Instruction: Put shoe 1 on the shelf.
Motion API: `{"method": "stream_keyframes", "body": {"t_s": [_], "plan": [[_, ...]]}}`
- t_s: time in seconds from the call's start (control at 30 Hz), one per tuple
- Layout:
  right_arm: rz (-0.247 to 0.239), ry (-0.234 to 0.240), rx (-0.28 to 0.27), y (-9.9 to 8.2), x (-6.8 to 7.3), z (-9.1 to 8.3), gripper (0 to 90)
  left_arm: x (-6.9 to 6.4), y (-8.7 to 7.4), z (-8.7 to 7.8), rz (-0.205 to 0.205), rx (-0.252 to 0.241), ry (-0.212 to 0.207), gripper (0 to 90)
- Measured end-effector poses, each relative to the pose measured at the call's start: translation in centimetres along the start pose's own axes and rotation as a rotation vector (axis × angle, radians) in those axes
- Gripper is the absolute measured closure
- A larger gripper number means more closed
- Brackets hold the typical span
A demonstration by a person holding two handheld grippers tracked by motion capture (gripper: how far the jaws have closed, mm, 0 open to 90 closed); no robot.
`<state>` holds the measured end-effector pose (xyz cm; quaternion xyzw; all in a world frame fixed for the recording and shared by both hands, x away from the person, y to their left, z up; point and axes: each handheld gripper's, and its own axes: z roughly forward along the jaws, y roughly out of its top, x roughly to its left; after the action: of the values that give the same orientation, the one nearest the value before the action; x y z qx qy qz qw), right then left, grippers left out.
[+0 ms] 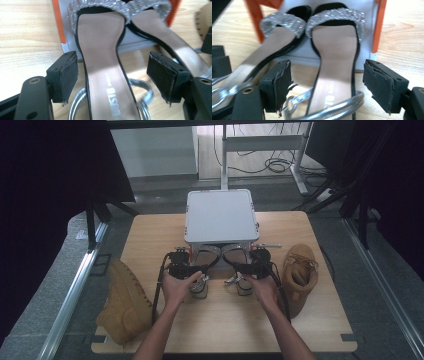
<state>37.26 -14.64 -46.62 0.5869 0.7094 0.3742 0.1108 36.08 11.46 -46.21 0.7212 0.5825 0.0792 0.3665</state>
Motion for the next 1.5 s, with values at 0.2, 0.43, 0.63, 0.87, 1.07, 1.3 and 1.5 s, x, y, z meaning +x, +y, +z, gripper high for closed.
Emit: {"method": "stream_keyframes", "body": {"t_s": [0.2,0.43,0.63,0.87,1.07,1.3,1.5], "plan": [[-0.076,0.047,-0.043,-1.7,0.9,-2.1,24.3,-0.4,-1.6,-2.7,0.064,-0.074,-0.037,30.3],[-0.144,0.093,-0.08,-4.1,1.2,-4.3,29.5,0.1,-4.5,-4.6,0.091,-0.117,-0.038,40.4],[-0.155,0.119,-0.089,-6.0,0.3,-4.9,32.5,0.3,-6.5,-5.2,0.073,-0.124,-0.026,46.7],[-0.14,0.119,-0.088,-7.9,-0.8,-5.0,32.9,-0.7,-8.5,-5.9,0.104,-0.121,-0.028,40.6],[-0.135,0.106,-0.082,-9.1,-1.4,-4.6,32.5,-1.4,-10.6,-5.5,0.12,-0.092,-0.008,39.0],[-0.133,0.094,-0.074,-9.8,-1.7,-4.0,32.1,-1.5,-11.7,-3.3,0.109,-0.045,0.018,35.9],[-0.127,0.089,-0.09,-10.1,-2.0,-3.6,32.0,-1.5,-11.4,-1.6,0.11,-0.032,0.04,32.9]]}}
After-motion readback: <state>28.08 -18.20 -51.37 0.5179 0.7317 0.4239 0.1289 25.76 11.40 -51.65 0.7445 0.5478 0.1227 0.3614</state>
